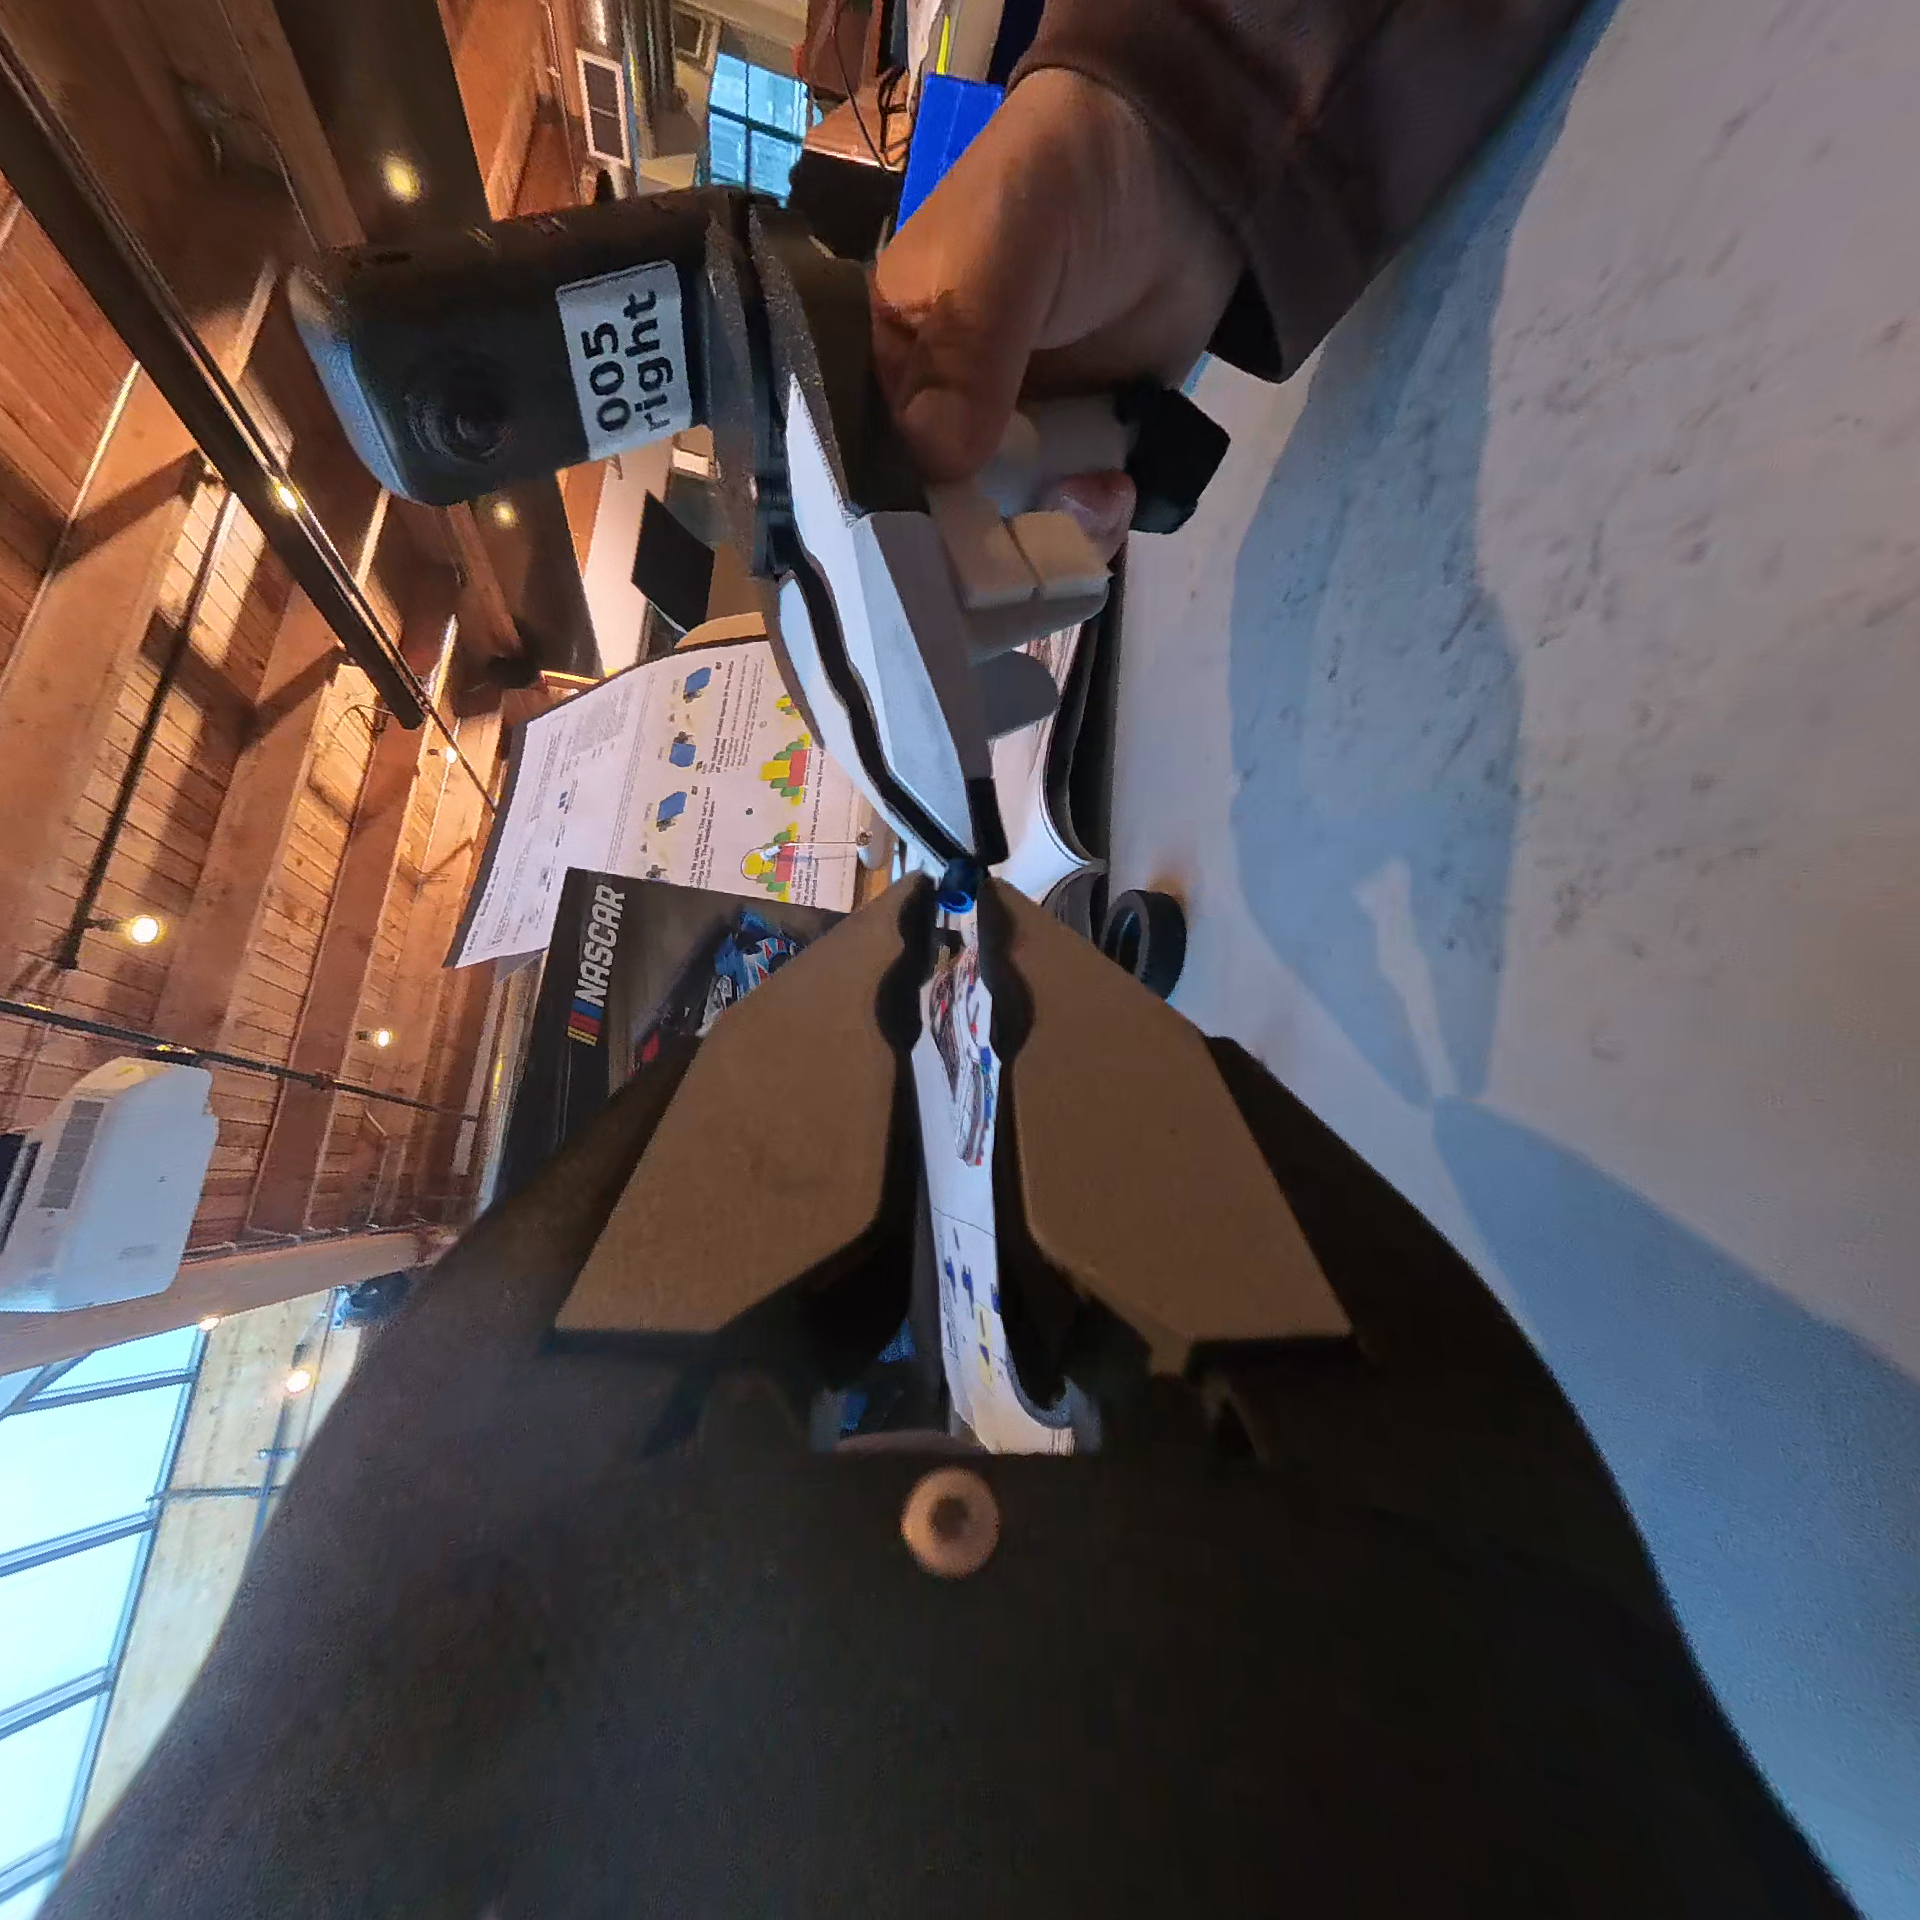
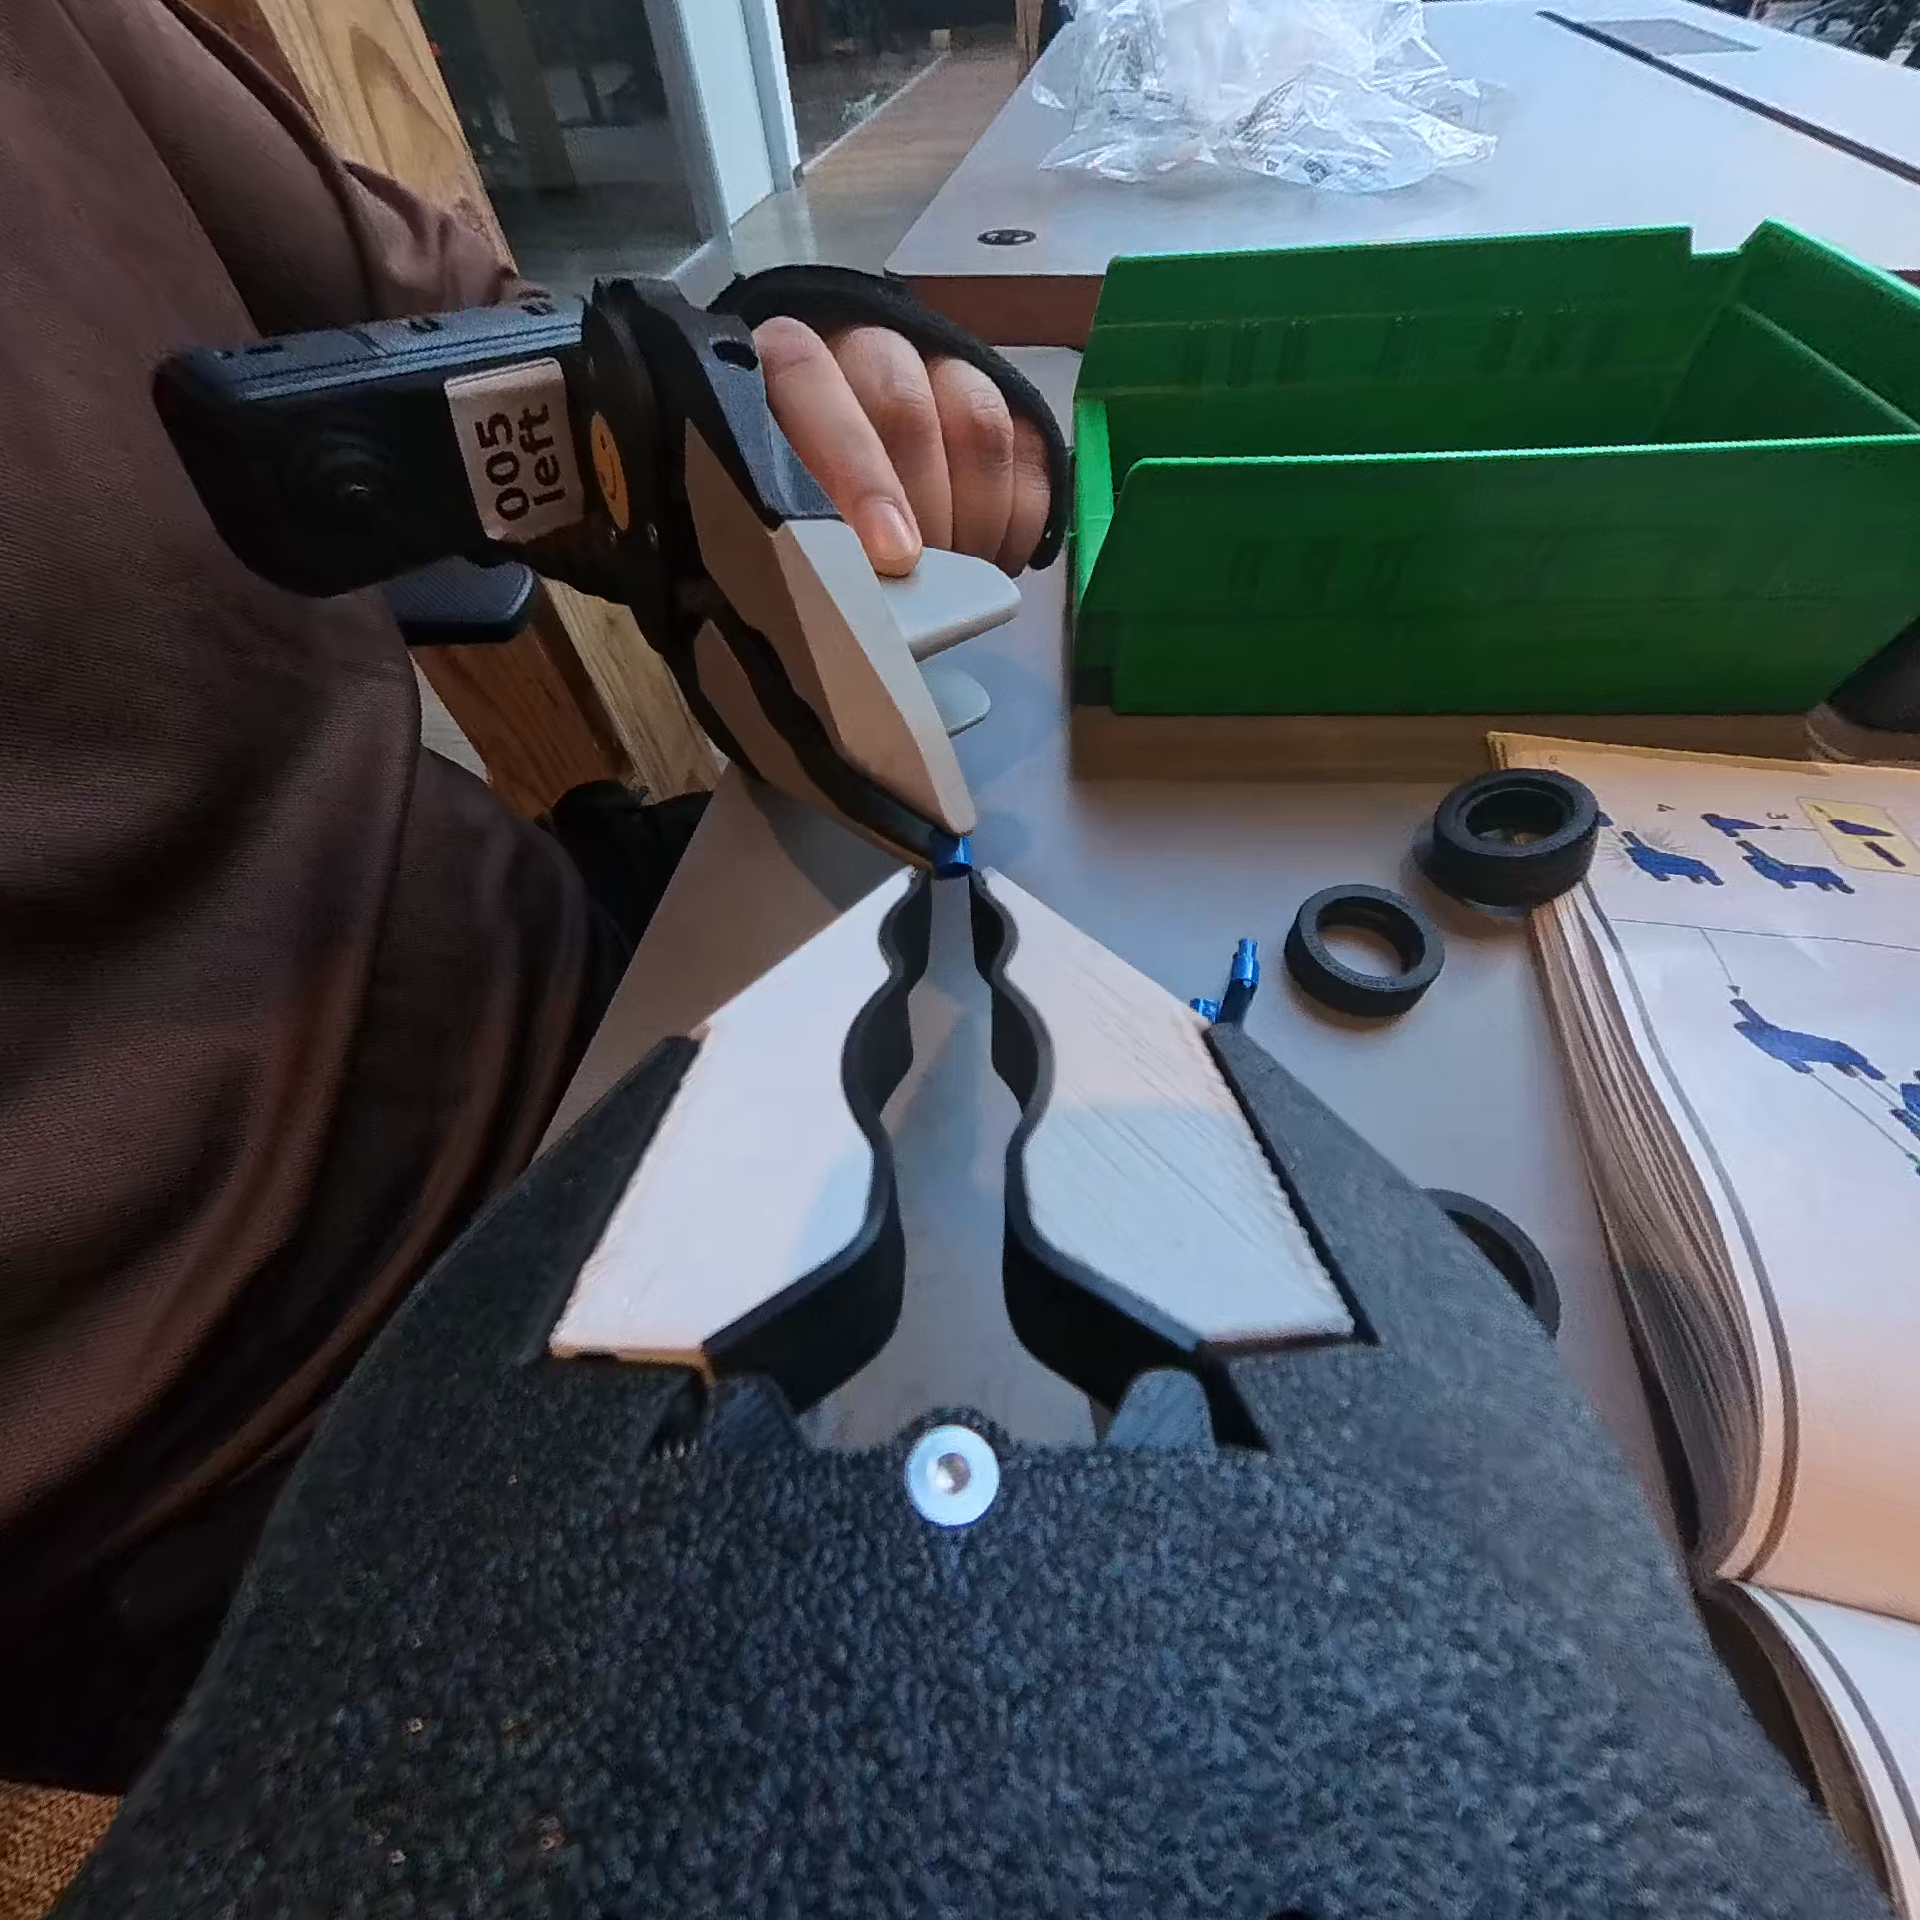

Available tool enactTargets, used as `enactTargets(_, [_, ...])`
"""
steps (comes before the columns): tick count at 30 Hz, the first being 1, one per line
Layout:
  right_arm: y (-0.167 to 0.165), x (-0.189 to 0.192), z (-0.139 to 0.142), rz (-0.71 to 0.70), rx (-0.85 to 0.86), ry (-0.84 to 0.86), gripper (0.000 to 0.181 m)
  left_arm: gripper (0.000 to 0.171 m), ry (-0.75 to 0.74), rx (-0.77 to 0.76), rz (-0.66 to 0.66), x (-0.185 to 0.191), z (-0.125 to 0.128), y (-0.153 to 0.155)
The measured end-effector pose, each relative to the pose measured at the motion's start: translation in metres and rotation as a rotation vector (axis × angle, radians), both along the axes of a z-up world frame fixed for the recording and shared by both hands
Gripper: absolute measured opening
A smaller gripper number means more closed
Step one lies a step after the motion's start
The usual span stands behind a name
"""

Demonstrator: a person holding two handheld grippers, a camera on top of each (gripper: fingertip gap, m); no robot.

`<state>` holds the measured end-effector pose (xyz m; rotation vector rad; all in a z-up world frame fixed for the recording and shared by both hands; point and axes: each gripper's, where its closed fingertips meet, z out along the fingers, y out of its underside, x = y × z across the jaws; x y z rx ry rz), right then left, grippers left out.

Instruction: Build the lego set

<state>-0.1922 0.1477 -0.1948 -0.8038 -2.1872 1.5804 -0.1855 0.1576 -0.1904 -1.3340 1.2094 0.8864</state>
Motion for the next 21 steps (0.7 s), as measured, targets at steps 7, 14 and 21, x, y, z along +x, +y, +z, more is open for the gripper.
enactTargets(7, [0.0029, 0.0004, -0.0026, -0.012, 0.02, 0.0, 0.008, 0.005, 0.044, 0.006, -0.006, 0.0009, -0.0027, 0.0028])
enactTargets(14, [0.0034, 0.0013, -0.0004, -0.008, 0.011, 0.008, 0.007, 0.005, 0.053, 0.004, -0.011, 0.0031, -0.0067, 0.0043])
enactTargets(21, [0.0039, 0.0016, -0.004, -0.009, 0.039, 0.011, 0.007, 0.005, 0.044, 0.006, -0.012, 0.0021, -0.0067, 0.003])
